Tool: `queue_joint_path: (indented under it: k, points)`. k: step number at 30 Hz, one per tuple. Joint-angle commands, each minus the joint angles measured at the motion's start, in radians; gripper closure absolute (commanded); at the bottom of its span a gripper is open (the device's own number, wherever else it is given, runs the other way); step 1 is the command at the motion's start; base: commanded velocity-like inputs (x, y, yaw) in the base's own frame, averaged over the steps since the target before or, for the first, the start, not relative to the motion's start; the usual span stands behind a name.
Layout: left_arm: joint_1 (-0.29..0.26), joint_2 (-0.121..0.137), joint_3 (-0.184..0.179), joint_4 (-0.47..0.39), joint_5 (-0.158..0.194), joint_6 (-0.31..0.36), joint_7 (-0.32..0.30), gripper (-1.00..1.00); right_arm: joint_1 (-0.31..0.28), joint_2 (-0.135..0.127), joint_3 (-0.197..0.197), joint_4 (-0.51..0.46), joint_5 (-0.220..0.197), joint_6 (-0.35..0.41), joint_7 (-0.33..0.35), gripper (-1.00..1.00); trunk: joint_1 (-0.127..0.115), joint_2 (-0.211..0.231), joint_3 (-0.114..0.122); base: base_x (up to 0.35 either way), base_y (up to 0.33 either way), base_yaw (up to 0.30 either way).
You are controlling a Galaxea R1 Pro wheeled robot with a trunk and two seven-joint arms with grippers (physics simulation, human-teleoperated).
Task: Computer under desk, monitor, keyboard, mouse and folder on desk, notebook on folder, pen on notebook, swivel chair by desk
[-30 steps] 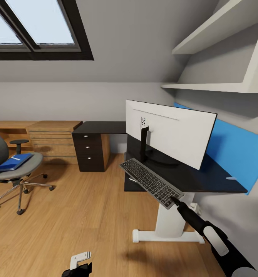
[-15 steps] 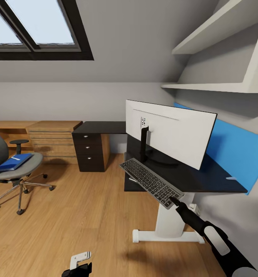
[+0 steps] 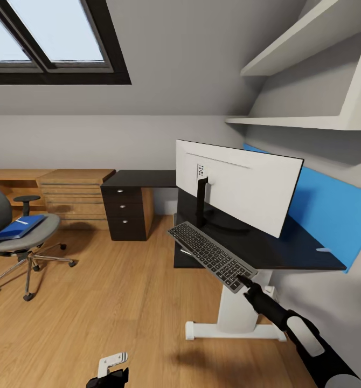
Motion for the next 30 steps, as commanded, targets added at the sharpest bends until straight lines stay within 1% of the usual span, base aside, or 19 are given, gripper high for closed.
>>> queue_joint_path:
  k: [1,5,11,24,30]
  points:
    - [0.0,0.0,0.001,-0.002,0.006,0.003,0.002,-1.0,-0.001,-0.001,0.003,0.001,-0.019,0.01,0.0,-1.0,0.0,0.0,-0.001,0.0,0.0,0.0]
    - [0.0,-0.001,0.001,-0.002,0.006,0.003,0.002,-1.0,-0.001,-0.002,0.003,0.008,-0.043,0.028,0.0,-1.0,0.0,0.0,-0.001,0.0,0.0,0.0]
    - [0.0,-0.001,0.001,-0.002,0.006,0.003,0.002,-1.0,-0.001,-0.003,0.002,0.016,-0.057,0.039,0.0,-1.0,0.0,0.0,-0.001,0.0,0.0,0.0]
    - [0.0,-0.001,0.001,-0.002,0.005,0.003,0.001,-1.0,-0.001,-0.003,0.0,0.019,-0.062,0.043,0.001,-1.0,0.0,0.0,-0.001,0.006,0.001,0.0]
    - [0.0,-0.001,0.001,-0.002,0.005,0.002,0.001,-1.0,-0.001,-0.002,0.0,0.019,-0.062,0.042,0.001,-1.0,0.0,0.0,-0.001,0.145,0.095,0.0]
